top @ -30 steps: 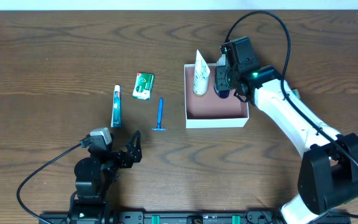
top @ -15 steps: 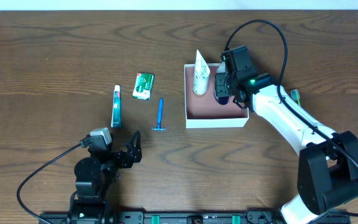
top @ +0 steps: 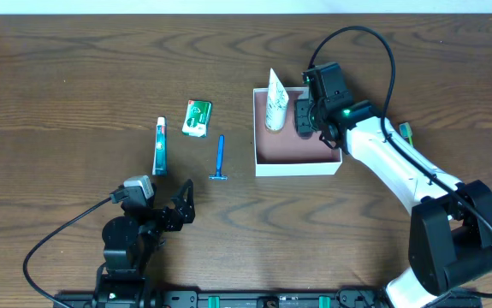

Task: Pack container
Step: 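Lower the pump bottle beside the conditioner and open the right gripper, then move the right gripper toward the green toothbrush, then lower the right gripper and close it on the green toothbrush handle, then lift the toothbrush with the right gripper and carry it into the box, then open the right gripper and retract it to the upper right, then raise the left arm and move its gripper over the green Dettol soap box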

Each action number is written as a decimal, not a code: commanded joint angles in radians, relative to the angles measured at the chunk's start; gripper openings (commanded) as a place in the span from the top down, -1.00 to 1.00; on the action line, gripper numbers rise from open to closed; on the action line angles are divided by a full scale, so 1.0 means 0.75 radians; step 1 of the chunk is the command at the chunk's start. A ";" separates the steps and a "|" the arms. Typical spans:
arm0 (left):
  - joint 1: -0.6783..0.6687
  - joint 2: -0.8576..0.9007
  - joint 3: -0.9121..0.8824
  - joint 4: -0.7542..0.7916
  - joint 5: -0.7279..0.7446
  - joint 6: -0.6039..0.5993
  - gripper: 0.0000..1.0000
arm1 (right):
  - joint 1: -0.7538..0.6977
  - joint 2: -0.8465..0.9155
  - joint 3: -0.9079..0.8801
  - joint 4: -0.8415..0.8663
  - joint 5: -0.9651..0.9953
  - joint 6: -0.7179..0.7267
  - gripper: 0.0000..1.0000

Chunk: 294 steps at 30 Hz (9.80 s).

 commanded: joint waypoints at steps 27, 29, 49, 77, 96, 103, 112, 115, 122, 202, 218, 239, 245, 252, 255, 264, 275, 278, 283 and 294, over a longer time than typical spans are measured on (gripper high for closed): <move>0.007 -0.002 -0.021 -0.047 0.018 -0.011 -0.96 | 0.018 -0.180 0.036 -0.023 -0.024 0.013 -0.25; 0.007 -0.002 -0.021 -0.047 0.018 -0.011 -0.96 | 0.018 -0.209 0.036 -0.045 -0.024 0.013 -0.25; 0.007 -0.002 -0.021 -0.047 0.018 -0.011 -0.96 | -0.084 -0.666 0.036 -0.409 0.429 -0.043 -0.82; 0.007 -0.002 -0.021 -0.047 0.018 -0.011 -0.96 | -0.600 -0.225 0.032 -0.561 0.131 -0.361 -0.98; 0.007 -0.002 -0.021 -0.047 0.018 -0.011 -0.96 | -0.719 0.112 0.032 -0.541 -0.039 -0.587 -0.99; 0.007 -0.002 -0.021 -0.047 0.018 -0.011 -0.96 | -0.732 0.154 0.032 -0.533 -0.027 -0.679 -0.99; 0.007 -0.002 -0.021 -0.047 0.018 -0.011 -0.96 | -0.821 0.175 0.032 -0.550 -0.009 -0.689 -0.98; 0.007 -0.002 -0.021 -0.047 0.018 -0.011 -0.96 | -0.837 0.176 0.031 -0.549 -0.037 -0.723 -0.96; 0.007 -0.002 -0.021 -0.047 0.018 -0.011 -0.96 | -0.838 0.180 0.027 -0.542 -0.065 -0.747 -0.98; 0.007 -0.002 -0.021 -0.047 0.018 -0.011 -0.96 | -0.488 0.309 0.648 -0.830 -0.789 -0.290 0.85; 0.007 -0.002 -0.021 -0.047 0.018 -0.011 -0.96 | -0.403 0.309 0.647 -0.850 -0.887 -0.288 0.80; 0.007 -0.002 -0.021 -0.047 0.018 -0.011 -0.96 | -0.421 0.309 0.647 -0.824 -0.786 -0.277 0.19; 0.007 -0.002 -0.021 -0.047 0.018 -0.011 -0.96 | -0.547 0.309 0.662 -0.807 -0.787 -0.277 -0.02; 0.007 -0.002 -0.021 -0.047 0.018 -0.011 -0.96 | -0.742 0.309 0.664 -0.839 -0.776 -0.327 -0.28; 0.007 -0.002 -0.021 -0.047 0.018 -0.011 -0.96 | -0.812 0.309 0.664 -0.824 -0.663 -0.327 -0.80; 0.007 -0.002 -0.021 -0.044 0.018 -0.012 -0.96 | -0.947 0.309 0.663 -0.756 -0.515 -0.327 -0.99; 0.007 -0.002 -0.021 -0.049 0.033 -0.012 -0.96 | -0.970 0.309 0.663 -0.758 -0.516 -0.327 -0.99; 0.006 -0.001 -0.020 -0.032 0.110 -0.011 -0.96 | -0.971 0.309 0.663 -0.758 -0.516 -0.327 -0.98; 0.006 0.002 0.058 -0.007 0.335 0.060 -0.96 | -0.970 0.309 0.663 -0.758 -0.516 -0.327 -0.99; 0.006 0.394 0.941 -0.942 0.066 0.533 -0.96 | -0.971 0.309 0.663 -0.758 -0.516 -0.327 -0.99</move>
